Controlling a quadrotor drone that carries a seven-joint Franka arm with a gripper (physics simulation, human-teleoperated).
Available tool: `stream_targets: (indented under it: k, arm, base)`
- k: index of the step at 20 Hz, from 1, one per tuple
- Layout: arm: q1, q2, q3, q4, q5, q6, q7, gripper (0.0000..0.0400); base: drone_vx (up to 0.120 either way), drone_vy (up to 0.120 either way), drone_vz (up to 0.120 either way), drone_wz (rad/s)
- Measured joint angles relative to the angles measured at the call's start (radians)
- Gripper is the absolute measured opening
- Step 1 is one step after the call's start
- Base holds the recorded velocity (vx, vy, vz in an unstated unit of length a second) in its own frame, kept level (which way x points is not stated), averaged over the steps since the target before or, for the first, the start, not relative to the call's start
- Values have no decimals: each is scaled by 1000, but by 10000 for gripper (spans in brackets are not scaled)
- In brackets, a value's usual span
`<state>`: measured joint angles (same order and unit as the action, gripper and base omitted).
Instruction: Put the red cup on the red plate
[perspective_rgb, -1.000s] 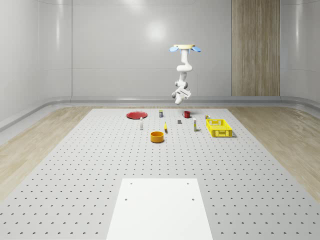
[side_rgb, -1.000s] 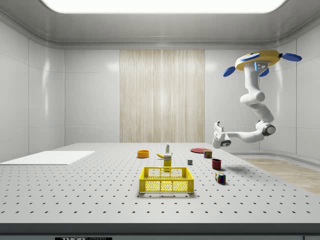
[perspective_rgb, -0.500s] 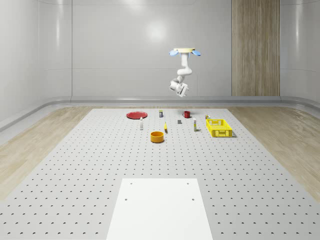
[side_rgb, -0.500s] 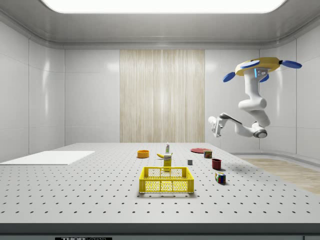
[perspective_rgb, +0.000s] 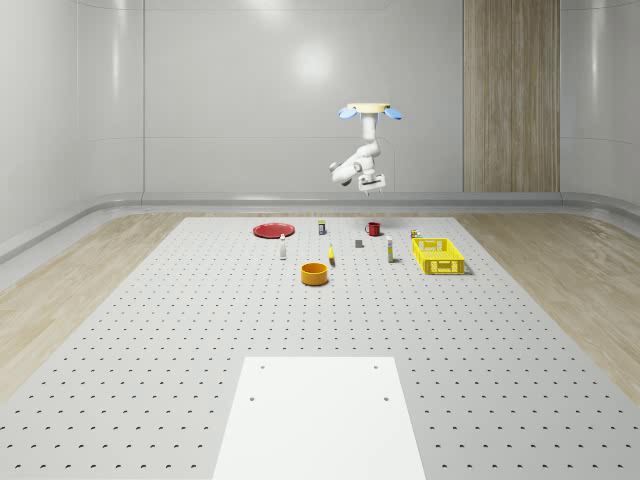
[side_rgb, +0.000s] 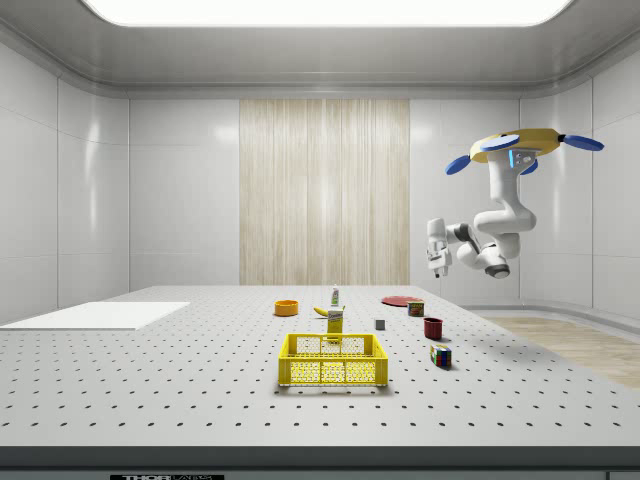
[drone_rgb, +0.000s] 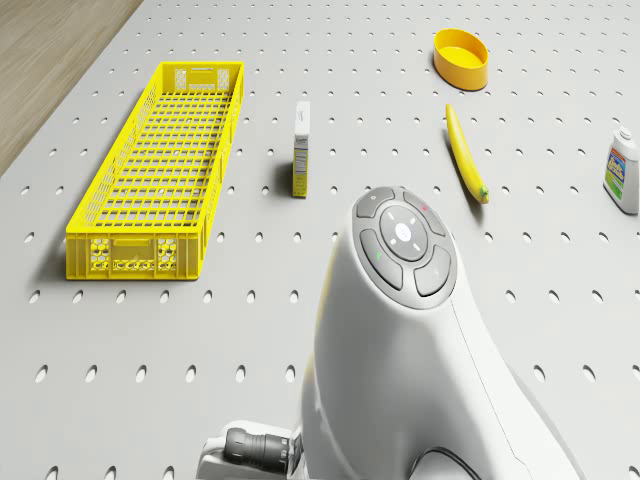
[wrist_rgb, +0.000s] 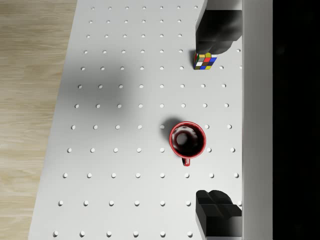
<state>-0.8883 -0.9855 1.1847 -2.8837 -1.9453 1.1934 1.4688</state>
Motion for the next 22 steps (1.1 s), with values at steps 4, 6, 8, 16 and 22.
stream_targets:
  k: [4,6,8,16,22]
  arm:
    - [-75,-34,36,-10,-31,-24,49,400]
    - [-99,-49,48,-11,-36,-28,66,400]
    - [-117,-62,58,-12,-38,-28,79,400]
    - [-157,-110,83,-11,-26,-5,110,400]
    - [-174,-143,97,-9,-10,20,124,400]
  base:
    - [0,40,-120,0]
    - [0,120,-120,0]
    - [0,40,-120,0]
    - [85,0,-120,0]
    - [0,53,-120,0]
